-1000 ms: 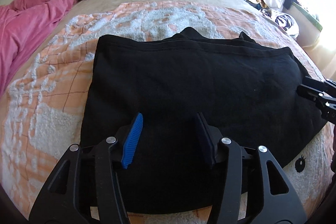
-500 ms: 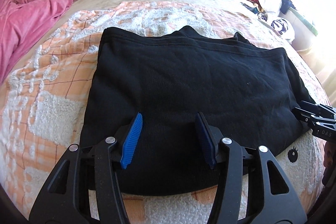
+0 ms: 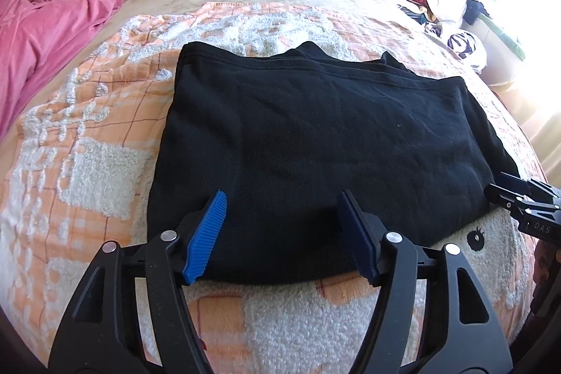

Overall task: Fold small clothes
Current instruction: 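Move both open tools to one side edge of the folded sweatshirt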

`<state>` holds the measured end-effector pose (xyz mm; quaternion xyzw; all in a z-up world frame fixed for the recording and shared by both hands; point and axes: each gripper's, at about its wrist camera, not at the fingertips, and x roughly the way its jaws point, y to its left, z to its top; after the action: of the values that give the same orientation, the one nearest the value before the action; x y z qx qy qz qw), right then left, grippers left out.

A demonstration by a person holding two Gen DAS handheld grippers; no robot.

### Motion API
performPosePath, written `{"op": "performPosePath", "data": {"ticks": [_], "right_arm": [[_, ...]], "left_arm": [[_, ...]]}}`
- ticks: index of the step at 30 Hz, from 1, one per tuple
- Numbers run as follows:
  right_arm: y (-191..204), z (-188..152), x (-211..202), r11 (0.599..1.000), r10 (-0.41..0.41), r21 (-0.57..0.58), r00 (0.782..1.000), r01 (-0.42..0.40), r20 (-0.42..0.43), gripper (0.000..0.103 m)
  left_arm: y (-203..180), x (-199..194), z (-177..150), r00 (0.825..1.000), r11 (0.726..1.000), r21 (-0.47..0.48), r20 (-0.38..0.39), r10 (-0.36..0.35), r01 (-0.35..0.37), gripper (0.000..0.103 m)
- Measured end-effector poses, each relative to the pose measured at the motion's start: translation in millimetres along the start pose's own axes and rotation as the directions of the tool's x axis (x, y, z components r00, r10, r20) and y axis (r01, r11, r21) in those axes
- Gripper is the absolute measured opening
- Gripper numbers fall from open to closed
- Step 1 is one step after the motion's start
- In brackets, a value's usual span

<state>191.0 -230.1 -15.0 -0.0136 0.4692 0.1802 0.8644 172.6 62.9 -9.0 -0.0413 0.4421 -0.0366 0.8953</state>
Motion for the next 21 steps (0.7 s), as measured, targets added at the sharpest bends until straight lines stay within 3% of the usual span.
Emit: {"op": "performPosePath", "data": {"ticks": [4,6,8,14,17,18,21], "right_arm": [[19,-3,-11,0.998,0.042,-0.045,0.998,-0.04,0.043,0.07],[32,-7,-16,0.996,0.064,-0.07,0.996,-0.059,0.063,0.078],[43,-11,-19,0.993,0.075,-0.095,0.994,-0.067,0.077,0.079],[91,-15,-24,0.974,0.078,-0.222,0.988,-0.047,0.134,0.091],[114,-16,-22,0.959,0.079,-0.282,0.987,-0.037,0.14,0.091],[122,-17,-20,0.953,0.077,-0.301,0.987,-0.033,0.138,0.092],[145,-20,-14,0.933,0.06,-0.36,0.989,-0.007,0.135,0.093]], "left_arm": [[7,-11,-7,1.0,1.0,0.008,0.013,0.017,-0.017,0.064],[12,-15,-9,1.0,1.0,0.003,0.015,0.016,-0.016,0.065],[17,-18,-10,1.0,1.0,0.001,0.013,0.023,-0.023,0.071],[40,-25,-12,0.999,0.998,-0.055,0.017,0.032,-0.031,0.083],[53,-23,-12,0.999,0.995,-0.096,0.013,0.038,-0.037,0.086],[58,-23,-12,0.999,0.993,-0.107,0.013,0.048,-0.046,0.092],[71,-22,-13,0.998,0.988,-0.141,0.01,0.066,-0.064,0.093]]}}
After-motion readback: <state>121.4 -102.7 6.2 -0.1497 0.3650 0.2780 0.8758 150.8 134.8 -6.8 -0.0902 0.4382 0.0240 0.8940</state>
